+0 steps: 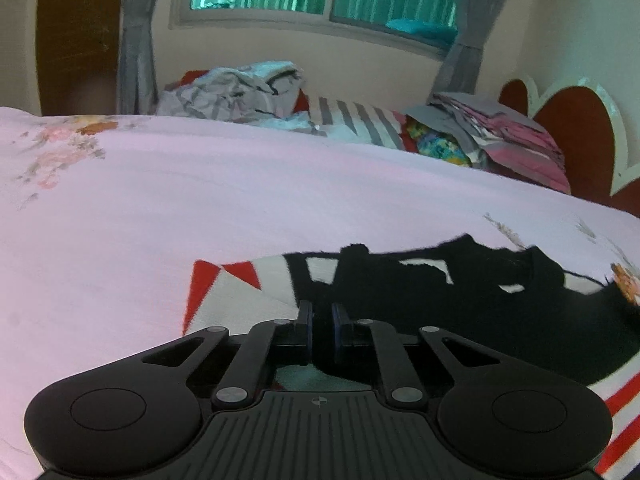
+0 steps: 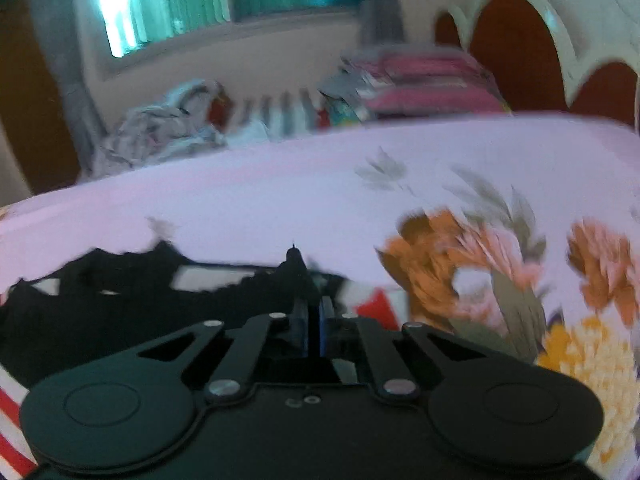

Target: Fold small clothes

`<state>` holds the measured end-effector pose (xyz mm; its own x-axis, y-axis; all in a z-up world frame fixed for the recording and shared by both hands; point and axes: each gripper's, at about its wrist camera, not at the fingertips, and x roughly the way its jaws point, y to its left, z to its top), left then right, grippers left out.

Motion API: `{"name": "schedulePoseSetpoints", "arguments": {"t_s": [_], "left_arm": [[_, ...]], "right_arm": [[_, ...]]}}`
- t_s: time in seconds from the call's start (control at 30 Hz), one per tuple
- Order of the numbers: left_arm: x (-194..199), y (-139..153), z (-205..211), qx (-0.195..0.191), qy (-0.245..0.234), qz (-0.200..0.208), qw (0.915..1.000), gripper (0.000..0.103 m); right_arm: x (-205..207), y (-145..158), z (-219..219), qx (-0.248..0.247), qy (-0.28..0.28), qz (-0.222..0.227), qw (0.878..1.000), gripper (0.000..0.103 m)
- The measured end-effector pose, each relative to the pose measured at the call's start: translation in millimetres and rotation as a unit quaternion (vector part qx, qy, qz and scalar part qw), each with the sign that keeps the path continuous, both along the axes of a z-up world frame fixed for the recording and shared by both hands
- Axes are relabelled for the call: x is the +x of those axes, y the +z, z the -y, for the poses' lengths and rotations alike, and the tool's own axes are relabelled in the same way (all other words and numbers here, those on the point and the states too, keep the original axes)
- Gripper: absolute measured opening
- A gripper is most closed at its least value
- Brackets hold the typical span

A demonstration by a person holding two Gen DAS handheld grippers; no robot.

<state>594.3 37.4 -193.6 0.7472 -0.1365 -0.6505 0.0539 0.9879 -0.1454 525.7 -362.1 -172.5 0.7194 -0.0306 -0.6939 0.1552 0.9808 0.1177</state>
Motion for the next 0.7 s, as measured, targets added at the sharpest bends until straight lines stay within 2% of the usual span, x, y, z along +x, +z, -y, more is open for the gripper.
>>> {"name": "schedulePoseSetpoints", "arguments": {"t_s": [0.1,0.13,0.2,0.3,0.47,0.6,0.7], "left_arm": [[-1.6,0.0,0.9,0.005,-0.001,0.006,1.0,0.011],[-3.4,1.4,-0.5,-0.001,-0.002,0.009,1.0,0.011],[-9.2,5.9,-1.5,-0.006,-0.002,0.013,0.9999,0.011],[-29.0,21.9,-2.1,-0.009,-0.012,0.041,0.9991,0.011],[-61.3,42.6,20.4,-0.012,-0.078,0.059,0.9951,0.011],[-83.7,35.0,45.3,-0.009,-0.132,0.041,0.9904,0.011],[-96.8,23.7,56.2,0.015,-0.152,0.04,0.9875,0.011]], "right_arm": [[-2.4,2.5,-4.4,-0.011,0.0,0.005,1.0,0.006],[-3.5,5.1,-4.6,-0.009,-0.004,0.007,1.0,0.008],[-9.9,15.3,-4.9,0.012,-0.002,0.017,1.0,0.018],[-20.9,32.3,-13.5,0.02,0.016,0.035,0.999,0.021],[-42.1,42.7,-56.6,0.031,0.098,0.038,0.994,0.02],[-56.5,37.4,-89.6,0.036,0.141,0.03,0.989,0.02],[-67.0,32.7,-102.8,0.021,0.153,0.027,0.988,0.02]]}}
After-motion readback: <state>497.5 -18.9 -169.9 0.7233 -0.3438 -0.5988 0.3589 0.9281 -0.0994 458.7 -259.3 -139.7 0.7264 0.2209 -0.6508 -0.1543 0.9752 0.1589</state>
